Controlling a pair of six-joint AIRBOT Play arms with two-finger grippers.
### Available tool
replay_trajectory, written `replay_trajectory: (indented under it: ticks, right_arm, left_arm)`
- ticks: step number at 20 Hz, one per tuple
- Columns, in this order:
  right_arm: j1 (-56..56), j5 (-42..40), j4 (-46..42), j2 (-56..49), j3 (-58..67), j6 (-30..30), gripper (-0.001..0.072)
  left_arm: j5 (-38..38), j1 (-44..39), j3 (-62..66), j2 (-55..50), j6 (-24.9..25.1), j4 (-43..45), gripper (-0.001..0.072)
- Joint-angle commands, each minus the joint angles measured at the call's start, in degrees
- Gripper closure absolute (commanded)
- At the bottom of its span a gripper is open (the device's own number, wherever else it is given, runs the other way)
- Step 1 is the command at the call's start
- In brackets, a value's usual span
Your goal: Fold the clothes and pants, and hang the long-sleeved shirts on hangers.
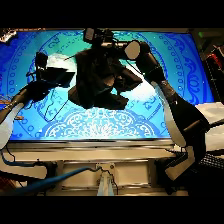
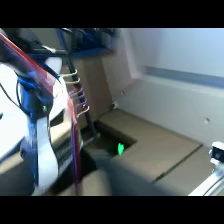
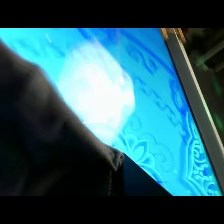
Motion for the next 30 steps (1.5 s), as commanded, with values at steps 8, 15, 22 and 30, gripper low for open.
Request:
replay_trajectory:
  ticks: [8, 15, 22, 30]
  right_arm:
    - [-0.1, 5.2, -2.1, 5.8, 0.0, -0.6, 0.0692]
    - [-0.1, 6.6, -2.2, 9.0, 0.0, -0.6, 0.0692]
    - [0.0, 7.4, -2.2, 10.7, 0.0, -0.5, 0.0692]
    - [-0.1, 8.2, -9.1, 10.8, 0.1, -0.1, 0.0692]
  left_arm:
    - [9.9, 1.4, 0.0, 0.0, 6.7, -33.7, -0.0002]
    - [9.9, 1.8, 0.0, 0.0, 6.7, -23.2, -0.0001]
    - [18.4, 4.7, 0.0, 0.0, 10.3, -26.7, -0.0002]
    - [14.1, 4.8, 0.1, 2.1, 12.3, -41.5, 0.0014]
